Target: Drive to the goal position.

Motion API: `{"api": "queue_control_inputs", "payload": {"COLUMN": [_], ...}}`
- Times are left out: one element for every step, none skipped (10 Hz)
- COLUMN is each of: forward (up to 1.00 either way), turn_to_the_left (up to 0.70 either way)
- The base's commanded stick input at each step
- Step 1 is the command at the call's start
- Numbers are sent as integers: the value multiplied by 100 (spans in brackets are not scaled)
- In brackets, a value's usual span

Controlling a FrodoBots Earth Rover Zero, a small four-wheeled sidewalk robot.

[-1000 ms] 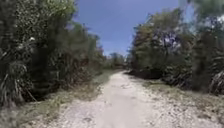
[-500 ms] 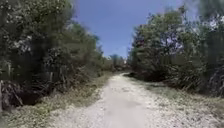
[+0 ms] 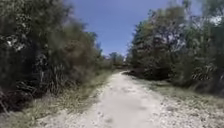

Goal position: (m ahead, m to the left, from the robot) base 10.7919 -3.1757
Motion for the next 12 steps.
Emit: {"api": "queue_control_inputs", "payload": {"forward": [50,50,50,50,50,50,50,50,50,50,50,50], "turn_to_the_left": [0,0,0,0,0,0,0,0,0,0,0,0]}}
